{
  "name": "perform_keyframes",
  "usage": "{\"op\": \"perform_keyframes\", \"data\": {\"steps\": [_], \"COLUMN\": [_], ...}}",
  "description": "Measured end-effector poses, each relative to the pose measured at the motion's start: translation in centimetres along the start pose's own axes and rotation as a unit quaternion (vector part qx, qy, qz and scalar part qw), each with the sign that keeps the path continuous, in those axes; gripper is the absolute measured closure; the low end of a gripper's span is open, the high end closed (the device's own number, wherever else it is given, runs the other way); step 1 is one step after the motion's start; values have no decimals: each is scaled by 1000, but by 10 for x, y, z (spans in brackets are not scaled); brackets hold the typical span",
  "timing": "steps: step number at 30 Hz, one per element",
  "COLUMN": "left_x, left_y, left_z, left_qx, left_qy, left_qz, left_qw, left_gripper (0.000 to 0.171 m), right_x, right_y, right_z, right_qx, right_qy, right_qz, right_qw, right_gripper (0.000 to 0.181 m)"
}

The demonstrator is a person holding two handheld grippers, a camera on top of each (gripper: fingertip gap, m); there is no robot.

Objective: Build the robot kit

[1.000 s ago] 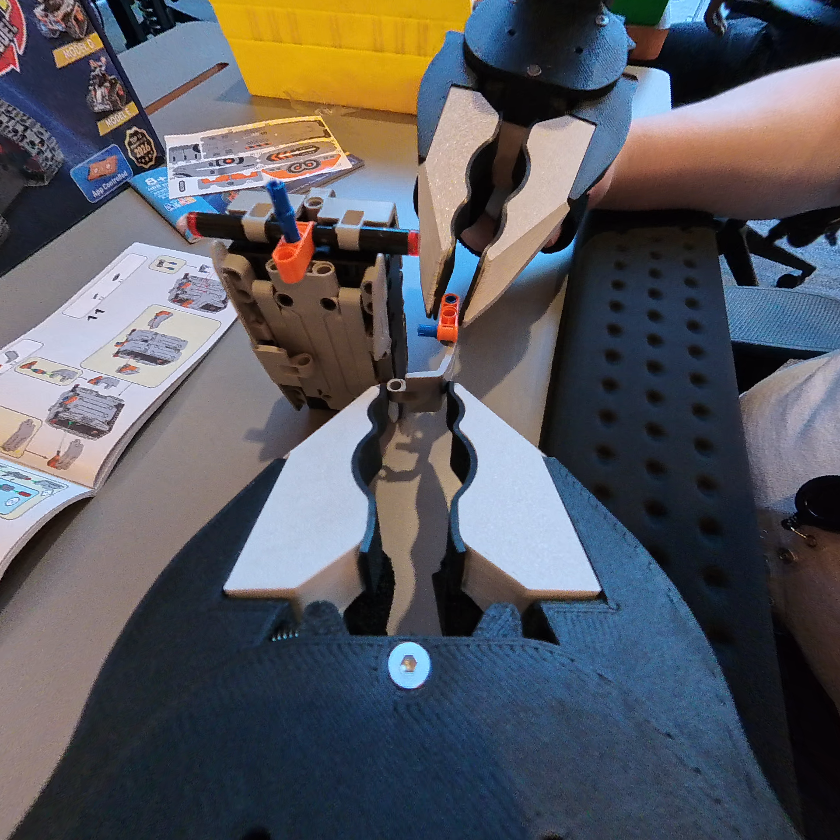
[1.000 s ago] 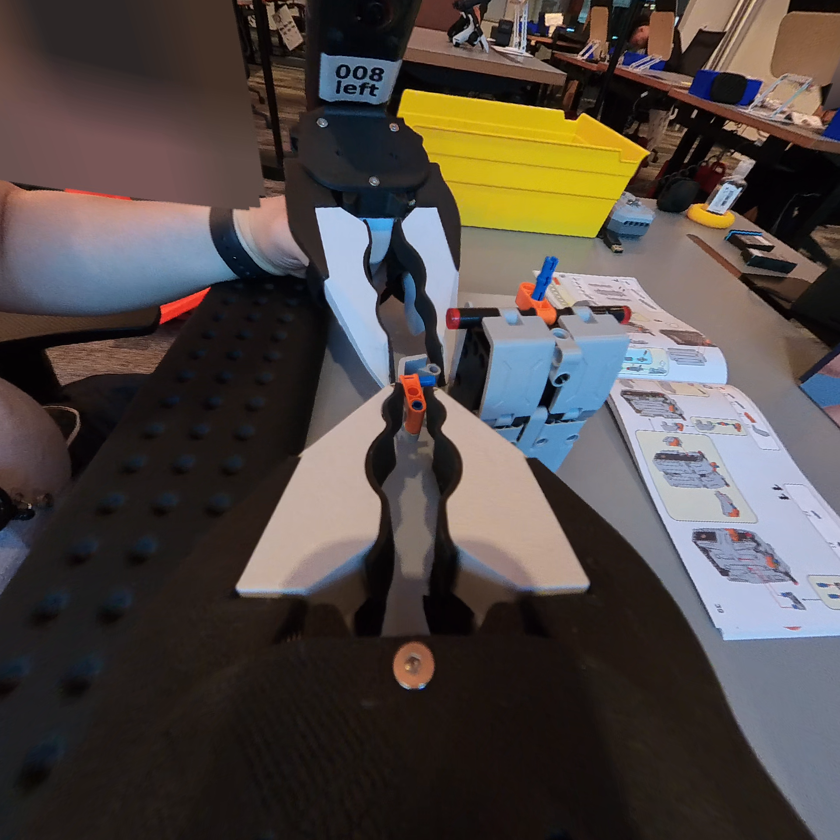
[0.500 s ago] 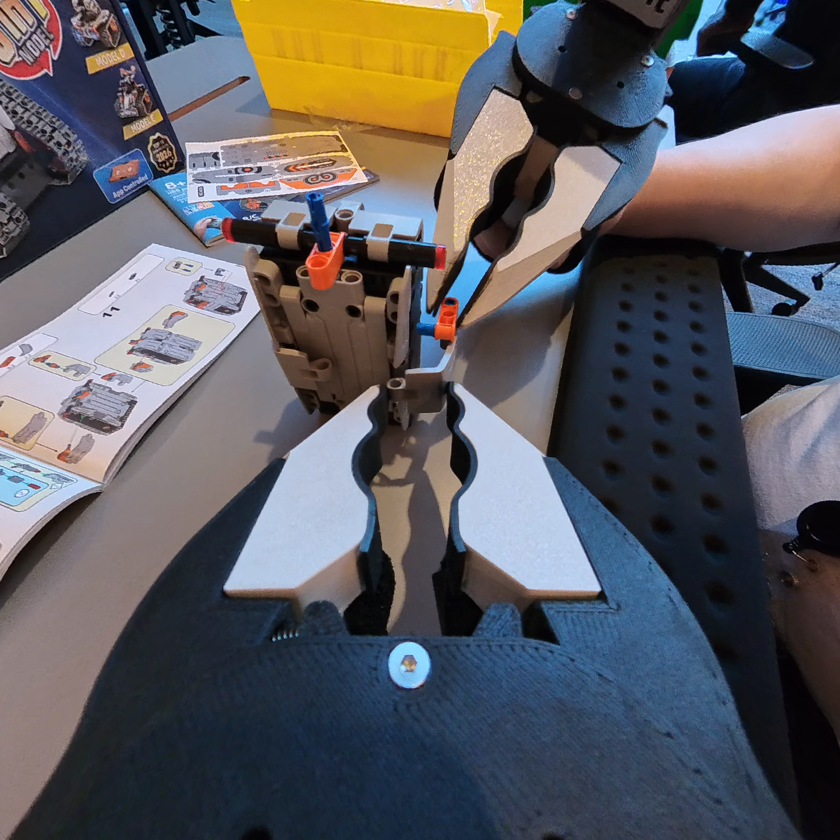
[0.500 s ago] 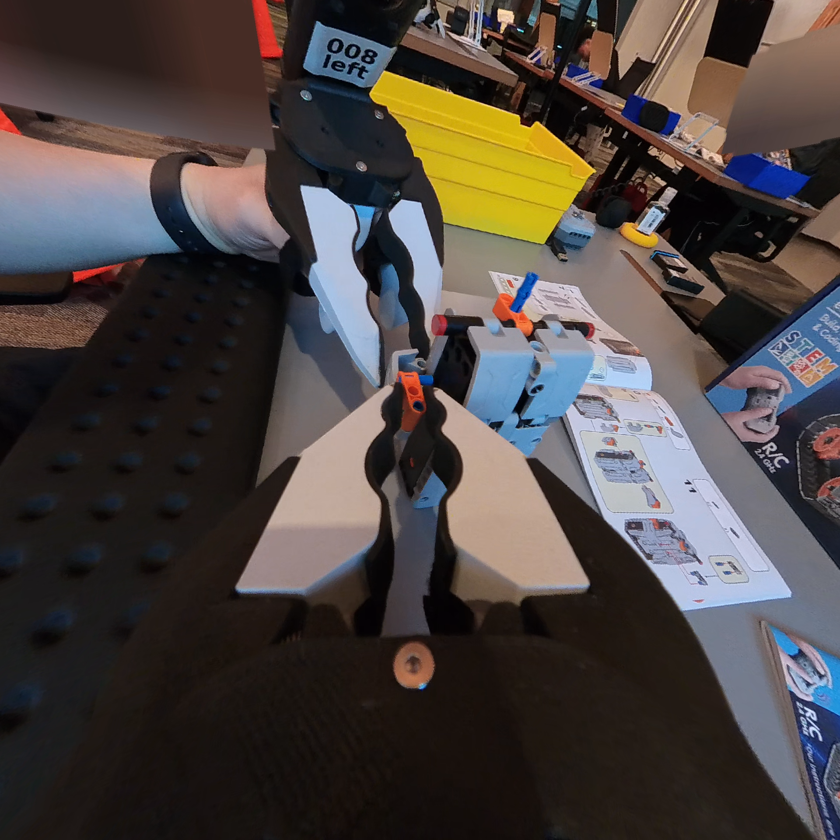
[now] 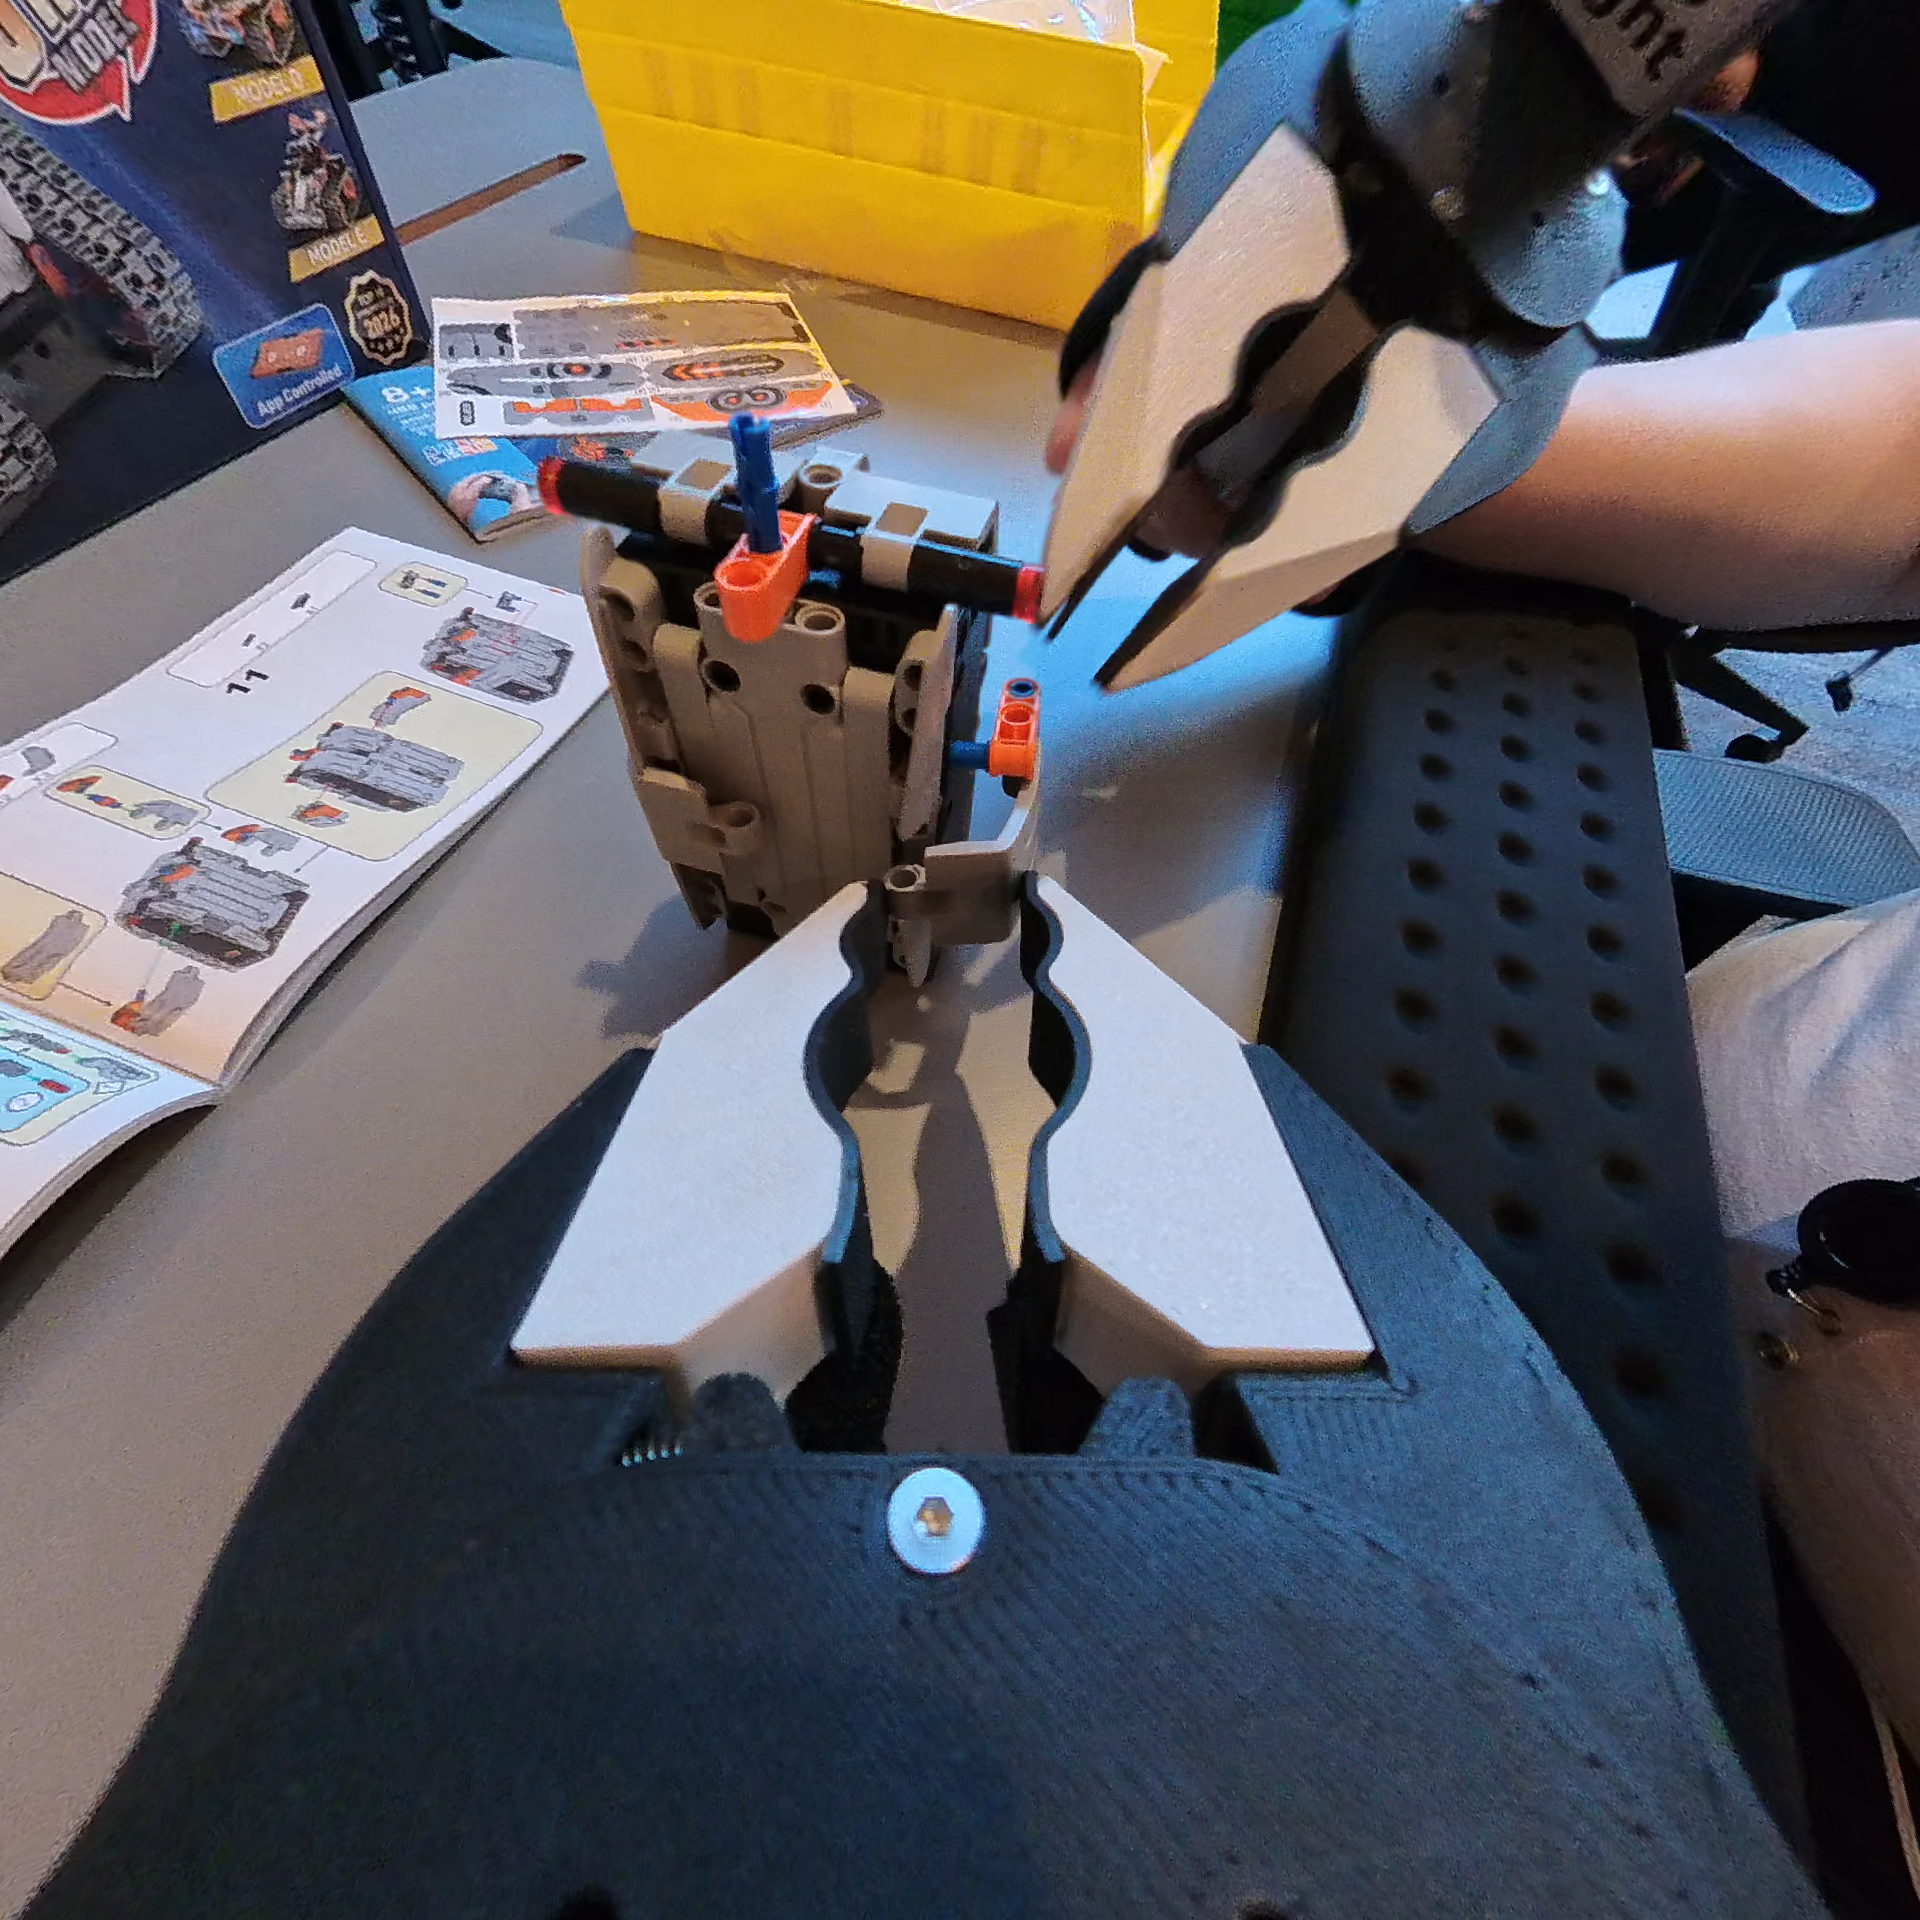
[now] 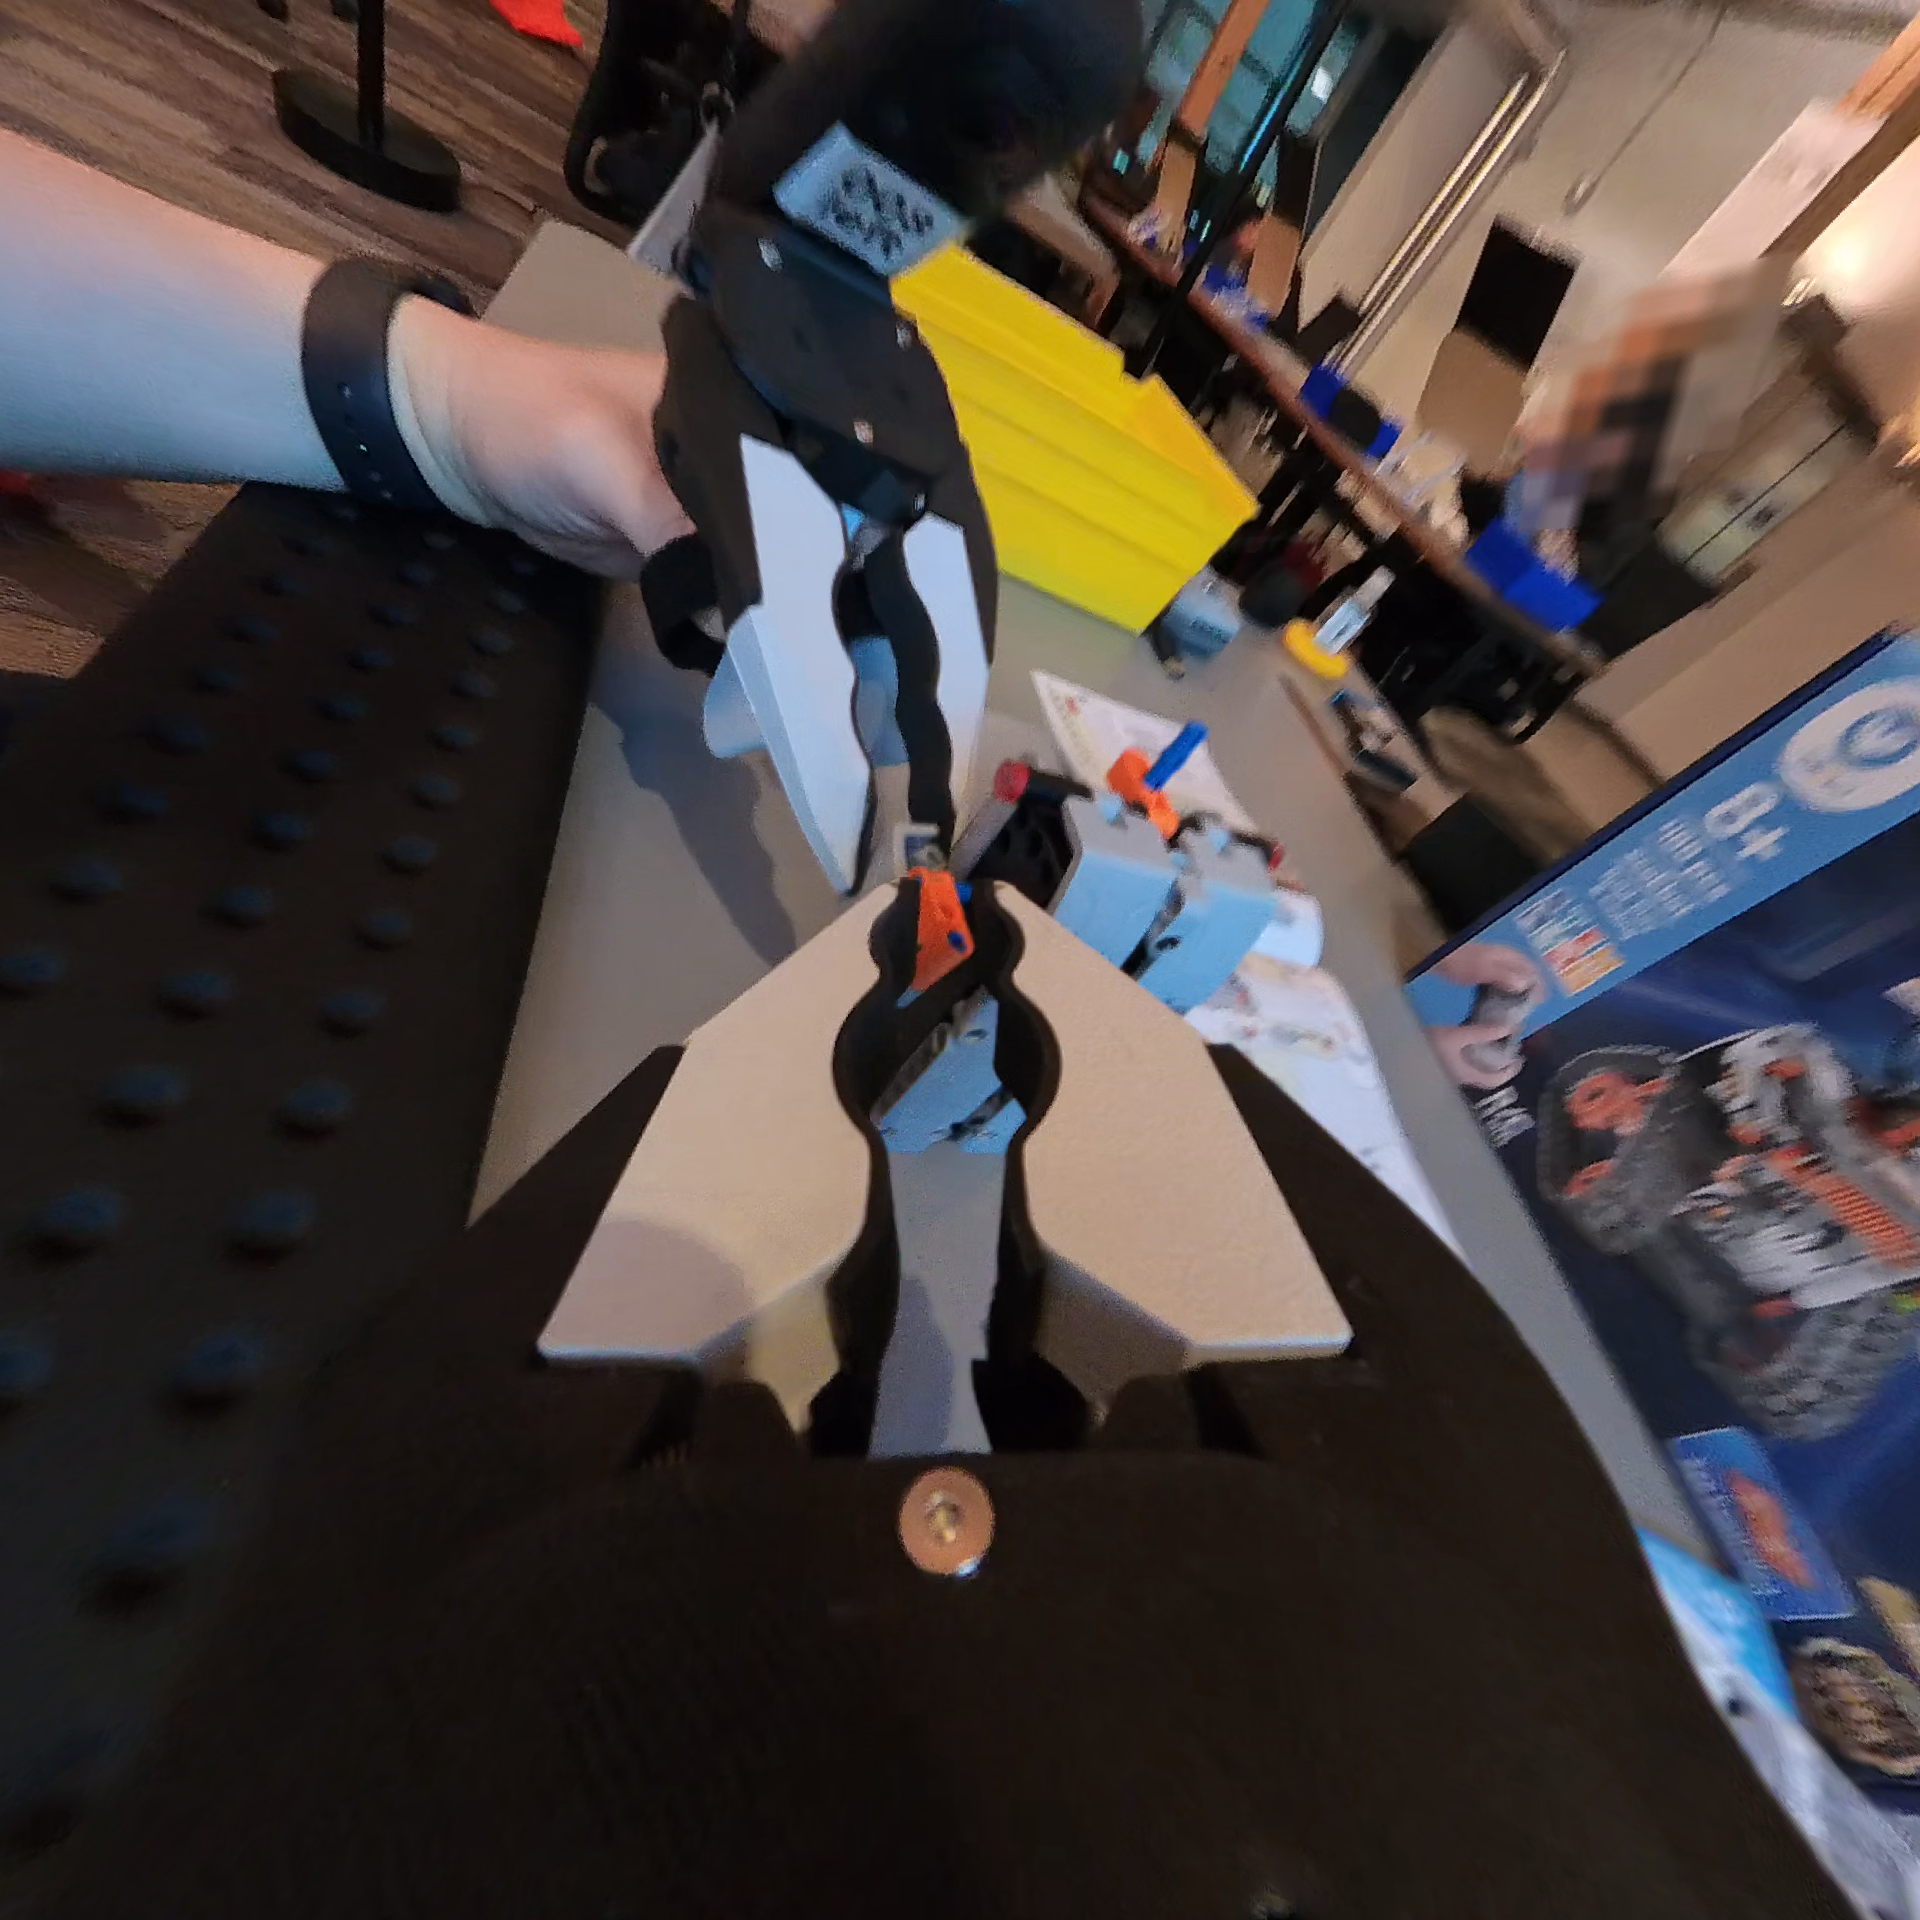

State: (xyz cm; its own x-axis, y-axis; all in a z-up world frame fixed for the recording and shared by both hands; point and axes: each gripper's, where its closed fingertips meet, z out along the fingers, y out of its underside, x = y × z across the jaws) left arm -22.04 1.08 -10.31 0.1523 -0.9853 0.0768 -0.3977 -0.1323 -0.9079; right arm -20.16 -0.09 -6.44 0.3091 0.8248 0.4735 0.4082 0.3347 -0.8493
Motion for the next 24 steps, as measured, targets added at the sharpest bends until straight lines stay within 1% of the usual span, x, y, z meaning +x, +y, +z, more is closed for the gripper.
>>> {"op": "perform_keyframes", "data": {"steps": [1, 3, 4, 6, 7, 8, 11, 13, 15, 17, 18, 19, 22, 24], "left_x": [0, -1, -1, -1, -1, -2, -4, -4, -5, -5, -5, -5, -5, -5], "left_y": [0, 0, 0, 1, 1, 1, 1, 1, 1, 0, 0, 1, 1, 0], "left_z": [0, 1, 1, 1, 1, 2, 1, 1, 2, 2, 3, 3, 4, 4], "left_qx": [0, 0, -1, -2, -3, -3, -3, -3, -5, -6, -7, -8, -9, -10], "left_qy": [2, 4, 5, 6, 7, 7, 4, 4, 5, 6, 6, 6, 6, 7], "left_qz": [-2, -4, -4, -2, -2, -2, -3, -3, -1, 2, 3, 4, 6, 7], "left_qw": [1000, 1000, 1000, 1000, 1000, 1000, 1000, 1000, 1000, 1000, 1000, 1000, 1000, 1000], "left_gripper": [148, 148, 148, 148, 148, 148, 148, 148, 148, 148, 148, 148, 148, 148], "right_x": [5, 17, 21, 31, 33, 32, 27, 31, 33, 35, 36, 38, 39, 37], "right_y": [-8, -21, -23, -16, -12, -10, -4, 0, 3, 3, 6, 8, 11, 13], "right_z": [-5, -11, -10, 0, 5, 10, 17, 21, 25, 31, 33, 34, 34, 37], "right_qx": [15, 34, 28, -15, -38, -62, -148, -195, -220, -230, -243, -257, -269, -261], "right_qy": [17, 51, 49, 22, 3, -25, -95, -111, -134, -146, -150, -149, -152, -164], "right_qz": [-20, -58, -60, -7, 18, 27, -12, -48, -80, -92, -83, -73, -32, 5], "right_qw": [1000, 996, 997, 1000, 999, 997, 984, 973, 963, 958, 955, 952, 950, 951], "right_gripper": [168, 149, 130, 82, 72, 69, 77, 79, 92, 93, 93, 89, 69, 65]}}
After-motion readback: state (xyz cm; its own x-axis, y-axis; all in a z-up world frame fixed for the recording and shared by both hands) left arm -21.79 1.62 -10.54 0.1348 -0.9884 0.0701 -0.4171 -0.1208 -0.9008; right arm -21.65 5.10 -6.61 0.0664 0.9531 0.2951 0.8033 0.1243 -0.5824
